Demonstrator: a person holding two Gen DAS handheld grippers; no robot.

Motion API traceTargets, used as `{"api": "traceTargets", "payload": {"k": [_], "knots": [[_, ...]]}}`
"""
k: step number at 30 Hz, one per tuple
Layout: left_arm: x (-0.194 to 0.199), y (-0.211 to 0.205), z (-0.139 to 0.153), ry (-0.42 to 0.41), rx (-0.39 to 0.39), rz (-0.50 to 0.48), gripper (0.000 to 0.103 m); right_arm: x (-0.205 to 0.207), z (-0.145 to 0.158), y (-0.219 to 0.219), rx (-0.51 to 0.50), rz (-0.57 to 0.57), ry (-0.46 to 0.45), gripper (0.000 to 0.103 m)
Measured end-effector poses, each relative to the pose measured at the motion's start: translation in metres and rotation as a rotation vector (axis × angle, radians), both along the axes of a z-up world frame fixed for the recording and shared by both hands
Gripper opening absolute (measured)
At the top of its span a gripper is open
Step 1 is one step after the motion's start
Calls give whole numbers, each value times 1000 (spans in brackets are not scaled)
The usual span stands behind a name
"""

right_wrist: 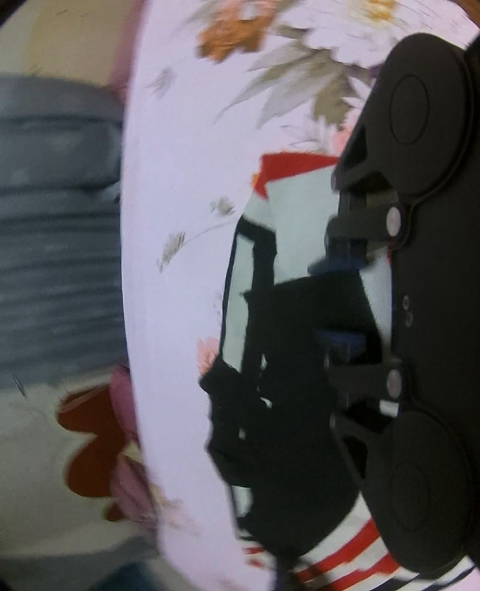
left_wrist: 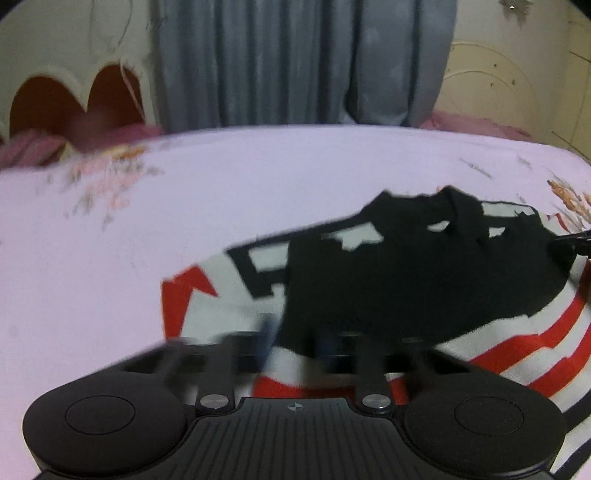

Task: Fold small clothes
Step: 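Lift the hem with both tools and fold it toward the collar, then lay the hem onto the collar and open both tools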

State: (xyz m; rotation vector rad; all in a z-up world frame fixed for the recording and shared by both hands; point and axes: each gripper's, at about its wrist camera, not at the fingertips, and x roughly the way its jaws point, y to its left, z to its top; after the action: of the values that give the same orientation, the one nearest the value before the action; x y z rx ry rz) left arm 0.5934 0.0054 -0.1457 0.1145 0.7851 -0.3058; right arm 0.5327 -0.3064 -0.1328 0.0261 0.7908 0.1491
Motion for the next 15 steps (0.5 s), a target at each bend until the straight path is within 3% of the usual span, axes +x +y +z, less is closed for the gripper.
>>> {"api": "traceTargets", "payload": {"k": [4, 8, 13, 15], "knots": [[-11, 16, 22, -120, -76, 59, 4, -9, 19, 9, -62, 0, -114, 7], [-2, 21, 27, -156, -89, 99, 4, -6, 31, -4, -50, -55, -203, 7], [27, 15, -9, -40, -44, 155, 4, 20, 2, -21, 0, -137, -89, 7], [30, 11, -18, -50, -18, 156, 4, 23, -11, -23, 3, -155, -69, 7]]}}
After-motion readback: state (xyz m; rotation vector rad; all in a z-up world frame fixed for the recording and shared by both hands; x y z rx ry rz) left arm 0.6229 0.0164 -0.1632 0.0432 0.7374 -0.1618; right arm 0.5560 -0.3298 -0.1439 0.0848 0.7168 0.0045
